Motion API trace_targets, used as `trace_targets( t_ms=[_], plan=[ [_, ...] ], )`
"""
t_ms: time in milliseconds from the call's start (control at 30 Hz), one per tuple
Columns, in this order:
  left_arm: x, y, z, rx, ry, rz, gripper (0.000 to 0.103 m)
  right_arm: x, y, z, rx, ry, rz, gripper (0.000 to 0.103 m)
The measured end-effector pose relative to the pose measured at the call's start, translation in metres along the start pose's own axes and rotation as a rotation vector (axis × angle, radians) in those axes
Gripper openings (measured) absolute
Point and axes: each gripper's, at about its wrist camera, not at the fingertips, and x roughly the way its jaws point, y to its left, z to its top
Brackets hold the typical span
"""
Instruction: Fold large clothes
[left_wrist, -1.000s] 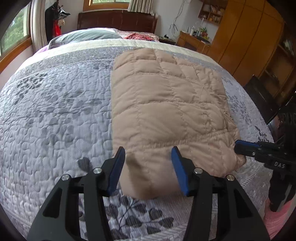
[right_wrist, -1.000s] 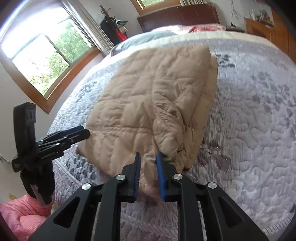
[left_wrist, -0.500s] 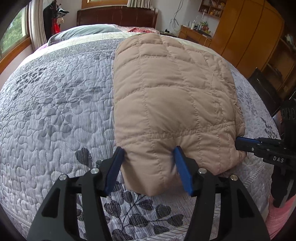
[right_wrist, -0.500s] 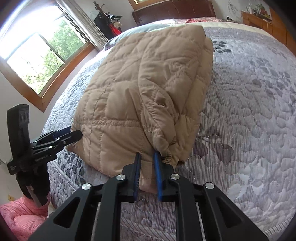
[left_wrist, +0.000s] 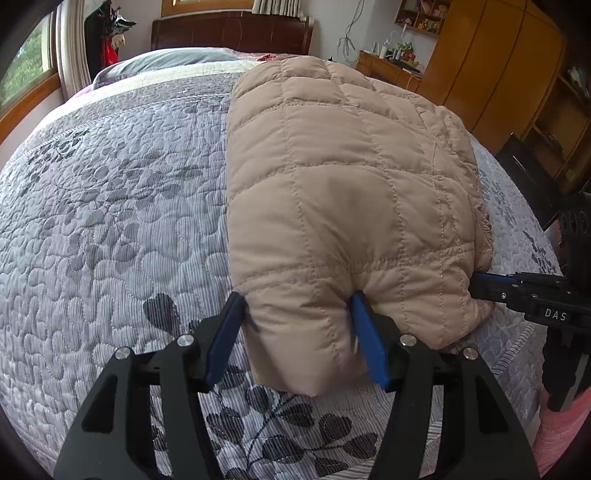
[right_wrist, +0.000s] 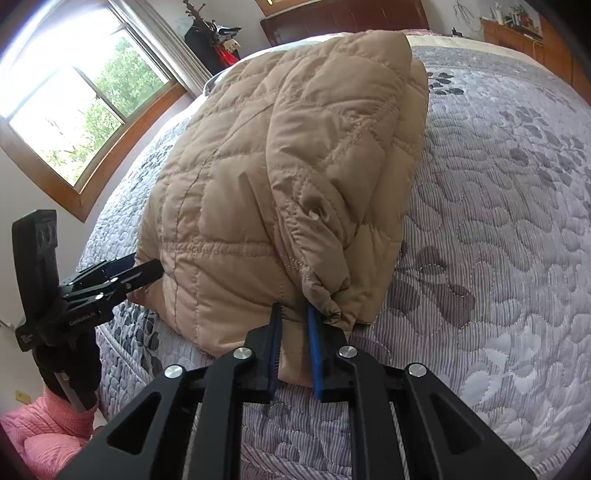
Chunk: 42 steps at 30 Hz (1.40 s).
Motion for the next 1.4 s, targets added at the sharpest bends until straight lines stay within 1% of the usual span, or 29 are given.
trace_targets(
  t_ms=[67,133,167,200,233,267,300,333,367,400,433,467,533,600,667,800,1000,1167,1300,1400],
  plan=[
    [-0.004,0.004,0.003,-0.014,0.012,-0.029,0.059,-0.003,-0.001,0.003,0.003,0.004,0.0,0.013],
    [-0.01,0.009,0.007,-0.026,0.02,-0.057,0.059,-0.013,0.002,0.004,0.001,-0.005,0.016,0.018],
    [-0.019,0.012,0.01,-0.024,0.01,-0.054,0.059,-0.018,0.003,0.005,-0.003,-0.015,0.026,0.021],
    [-0.024,0.012,0.012,-0.02,-0.003,-0.044,0.059,-0.025,0.004,0.005,-0.007,-0.031,0.035,0.03],
    [-0.033,0.014,0.016,-0.013,-0.03,-0.03,0.06,-0.034,0.005,0.005,-0.008,-0.051,0.065,0.04],
    [-0.039,0.015,0.019,-0.011,-0.046,-0.028,0.06,-0.041,0.005,0.007,-0.008,-0.069,0.094,0.044],
    [-0.047,0.016,0.023,-0.007,-0.065,-0.028,0.062,-0.047,0.005,0.008,-0.008,-0.082,0.11,0.051],
    [-0.053,0.017,0.027,-0.003,-0.08,-0.031,0.066,-0.055,0.004,0.01,-0.009,-0.102,0.123,0.057],
    [-0.057,0.018,0.03,-0.001,-0.093,-0.03,0.069,-0.061,0.003,0.014,-0.01,-0.121,0.123,0.062],
    [-0.06,0.019,0.034,0.002,-0.104,-0.025,0.069,-0.066,0.001,0.017,-0.009,-0.139,0.107,0.072],
    [-0.063,0.02,0.038,0.01,-0.116,-0.015,0.071,-0.069,0.0,0.019,-0.008,-0.154,0.09,0.079],
    [-0.063,0.021,0.041,0.012,-0.121,-0.012,0.074,-0.072,-0.004,0.024,-0.003,-0.171,0.069,0.081],
    [-0.063,0.024,0.049,0.012,-0.129,-0.009,0.075,-0.073,-0.01,0.031,0.014,-0.181,0.076,0.091],
    [-0.061,0.025,0.052,0.013,-0.126,-0.016,0.077,-0.068,-0.019,0.039,0.042,-0.178,0.111,0.094],
    [-0.056,0.029,0.056,0.015,-0.121,-0.026,0.08,-0.059,-0.035,0.047,0.08,-0.171,0.156,0.094],
    [-0.041,0.037,0.066,0.011,-0.096,-0.048,0.083,-0.037,-0.052,0.063,0.134,-0.147,0.211,0.096],
    [-0.011,0.052,0.078,-0.004,-0.039,-0.091,0.086,-0.014,-0.068,0.072,0.16,-0.123,0.245,0.096],
    [0.014,0.064,0.085,-0.025,0.015,-0.139,0.087,0.003,-0.08,0.081,0.175,-0.108,0.304,0.097],
    [0.03,0.073,0.092,-0.051,0.04,-0.222,0.089,0.015,-0.087,0.083,0.186,-0.092,0.326,0.097],
    [0.044,0.082,0.098,-0.077,0.068,-0.316,0.09,0.029,-0.095,0.088,0.197,-0.074,0.379,0.098]
  ],
)
